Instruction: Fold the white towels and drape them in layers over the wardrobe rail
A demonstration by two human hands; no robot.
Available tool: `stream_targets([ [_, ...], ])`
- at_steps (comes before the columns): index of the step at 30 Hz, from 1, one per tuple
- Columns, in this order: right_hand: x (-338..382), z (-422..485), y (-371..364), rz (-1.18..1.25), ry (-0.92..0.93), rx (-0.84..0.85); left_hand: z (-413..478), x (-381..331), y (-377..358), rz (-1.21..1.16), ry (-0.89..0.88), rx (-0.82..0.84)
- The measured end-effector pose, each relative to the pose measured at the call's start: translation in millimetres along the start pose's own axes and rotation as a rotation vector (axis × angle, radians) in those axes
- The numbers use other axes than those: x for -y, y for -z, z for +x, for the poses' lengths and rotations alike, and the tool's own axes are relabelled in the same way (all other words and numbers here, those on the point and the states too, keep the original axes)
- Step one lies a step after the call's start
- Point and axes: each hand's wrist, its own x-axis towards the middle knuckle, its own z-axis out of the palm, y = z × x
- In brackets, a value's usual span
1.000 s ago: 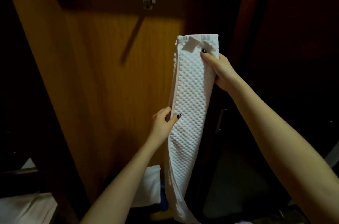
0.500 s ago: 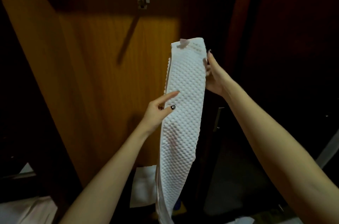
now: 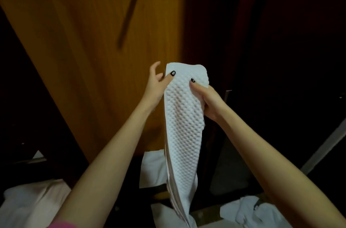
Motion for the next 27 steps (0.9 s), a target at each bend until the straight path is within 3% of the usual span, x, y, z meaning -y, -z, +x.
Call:
stream_targets([
  [2, -0.9, 4.4, -1.1, 0.031, -0.005, -0.031, -22.3, 27.6, -3.5, 0.107, 0.026, -0.054],
  [6, 0.5, 14.8, 4.5, 0.147, -0.086, -0.075, -70.2, 98.9, -10.7, 0.318, 0.169, -0.012],
  [10, 9.4, 20.6, 10.9, 0.244, -0.14, -0.078, -85.5, 132.9, -9.3, 0.255, 0.29, 0.092],
  [15, 33.6, 32.0, 18.4, 0.274, -0.057, -0.023, -84.1, 147.5, -5.5, 0.09, 0.409, 0.194],
  [18, 51.4, 40.5, 21.1, 0.373, -0.017, -0.04, -86.8, 168.0, -0.8, 0.154, 0.5, 0.27],
  [27, 54.2, 49.5, 15.0, 0.523, -0.001, -0.114, -117.3, 235.6, 17.2, -0.097, 0.764, -0.191],
])
